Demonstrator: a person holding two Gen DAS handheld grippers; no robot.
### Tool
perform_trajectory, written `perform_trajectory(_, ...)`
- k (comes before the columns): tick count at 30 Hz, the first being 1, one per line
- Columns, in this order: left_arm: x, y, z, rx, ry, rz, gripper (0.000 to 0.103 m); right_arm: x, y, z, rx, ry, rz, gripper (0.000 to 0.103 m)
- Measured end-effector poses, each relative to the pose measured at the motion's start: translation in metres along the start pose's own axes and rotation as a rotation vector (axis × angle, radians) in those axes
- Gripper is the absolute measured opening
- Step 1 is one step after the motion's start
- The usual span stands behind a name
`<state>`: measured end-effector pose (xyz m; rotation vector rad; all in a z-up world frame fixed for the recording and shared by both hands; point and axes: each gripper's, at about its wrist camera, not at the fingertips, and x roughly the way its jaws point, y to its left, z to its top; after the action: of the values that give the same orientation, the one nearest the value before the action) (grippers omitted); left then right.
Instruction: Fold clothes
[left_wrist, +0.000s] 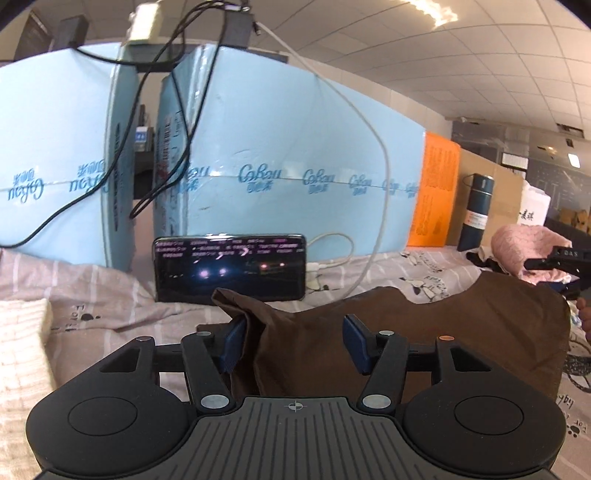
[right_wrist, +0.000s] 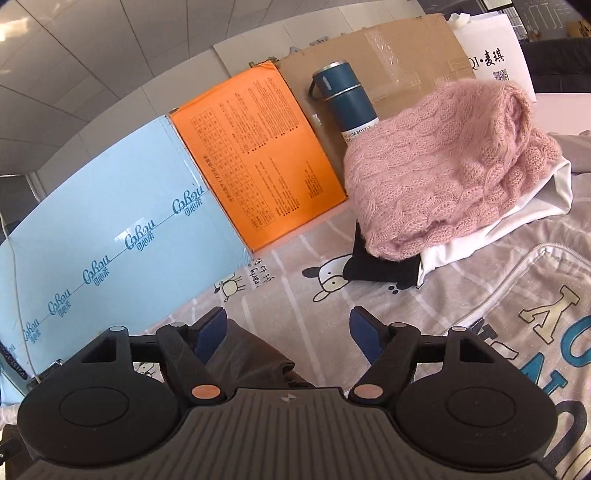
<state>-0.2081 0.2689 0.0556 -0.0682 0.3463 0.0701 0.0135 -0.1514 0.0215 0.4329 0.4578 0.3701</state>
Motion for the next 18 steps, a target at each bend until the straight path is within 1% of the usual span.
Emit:
perform_trajectory(2, 0.007, -0.008, -0.001, 0.053, 0.027, 0.042, 0.034, -0.007, 0.006, 0.000, -0.045, -0.050, 0.042, 0.071)
perform_trajectory(3, 0.011, -0.011, -0.002, 0.077, 0.044, 0.067, 0.013, -0.013, 0.012, -0.001, -0.081, -0.082, 0.073, 0.072)
perform_trajectory(4, 0.013, -0.012, -0.002, 0.080, 0.051, 0.077, 0.008, -0.020, 0.019, -0.001, -0.124, -0.113, 0.109, 0.077)
perform_trajectory(5, 0.014, -0.011, -0.003, 0.076, 0.057, 0.084, 0.007, -0.026, 0.027, -0.001, -0.170, -0.129, 0.143, 0.084)
perform_trajectory(6, 0.011, -0.011, -0.002, 0.077, 0.039, 0.079, 0.006, -0.031, 0.038, 0.000, -0.228, -0.127, 0.188, 0.087)
perform_trajectory(8, -0.001, -0.014, 0.000, 0.088, -0.013, 0.053, 0.005, -0.034, 0.061, -0.001, -0.367, -0.064, 0.312, 0.097)
perform_trajectory(9, -0.008, -0.017, 0.002, 0.099, -0.042, 0.030, 0.005, -0.031, 0.074, -0.002, -0.446, -0.011, 0.390, 0.099)
perform_trajectory(10, -0.016, -0.021, 0.003, 0.119, -0.067, 0.008, 0.005, -0.028, 0.087, -0.004, -0.520, 0.038, 0.462, 0.100)
perform_trajectory(12, -0.029, -0.031, 0.002, 0.164, -0.112, -0.035, 0.005, -0.018, 0.112, -0.012, -0.640, 0.100, 0.559, 0.100)
perform_trajectory(16, -0.052, -0.051, -0.005, 0.254, -0.186, -0.123, 0.004, 0.016, 0.163, -0.040, -0.866, 0.219, 0.640, 0.100)
perform_trajectory(18, -0.061, -0.061, -0.010, 0.307, -0.212, -0.167, 0.004, 0.030, 0.180, -0.053, -0.953, 0.246, 0.693, 0.100)
